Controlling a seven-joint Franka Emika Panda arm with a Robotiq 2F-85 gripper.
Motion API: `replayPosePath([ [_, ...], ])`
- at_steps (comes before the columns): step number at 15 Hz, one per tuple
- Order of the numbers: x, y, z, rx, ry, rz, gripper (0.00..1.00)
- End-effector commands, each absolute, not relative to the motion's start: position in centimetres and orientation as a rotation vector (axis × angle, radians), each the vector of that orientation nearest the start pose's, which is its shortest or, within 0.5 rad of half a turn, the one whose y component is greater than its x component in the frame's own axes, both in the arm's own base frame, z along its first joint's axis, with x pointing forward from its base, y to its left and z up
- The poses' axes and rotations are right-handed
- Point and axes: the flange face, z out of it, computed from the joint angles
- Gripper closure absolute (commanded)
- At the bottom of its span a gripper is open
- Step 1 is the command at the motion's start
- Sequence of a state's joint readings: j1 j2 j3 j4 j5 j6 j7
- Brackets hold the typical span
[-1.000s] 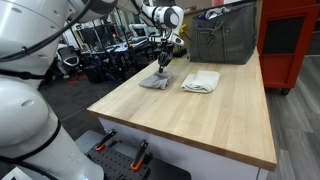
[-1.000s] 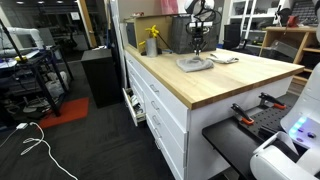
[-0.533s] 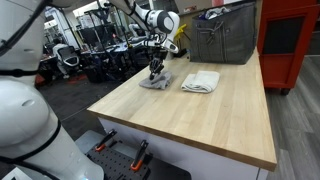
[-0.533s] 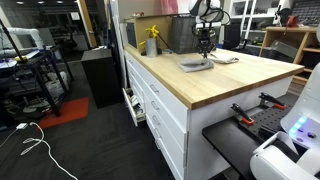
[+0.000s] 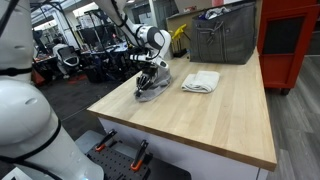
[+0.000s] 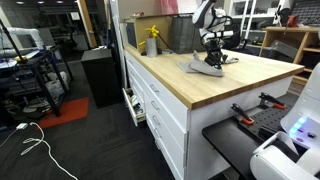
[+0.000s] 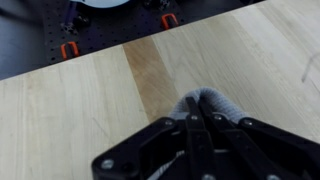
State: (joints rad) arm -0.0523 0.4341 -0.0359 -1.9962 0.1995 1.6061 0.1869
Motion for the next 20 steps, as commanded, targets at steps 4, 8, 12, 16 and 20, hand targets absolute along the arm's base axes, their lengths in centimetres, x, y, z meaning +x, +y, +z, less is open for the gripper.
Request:
replayPosePath([
  [4, 45.8, -1.7, 20.4, -2.782, 0.362, 1.27, 0.99],
  [8, 43.9, -1.8, 20.2, -2.789, 0.381, 1.302, 0.99],
  [12, 42.4, -2.1, 20.2, -2.651, 0.62, 1.208, 0.99],
  [16, 42.3, -2.4, 22.2, -2.54, 0.753, 1.059, 0.64],
  [20, 43.6, -2.8, 26.0, -2.599, 0.842, 0.86, 0.34],
])
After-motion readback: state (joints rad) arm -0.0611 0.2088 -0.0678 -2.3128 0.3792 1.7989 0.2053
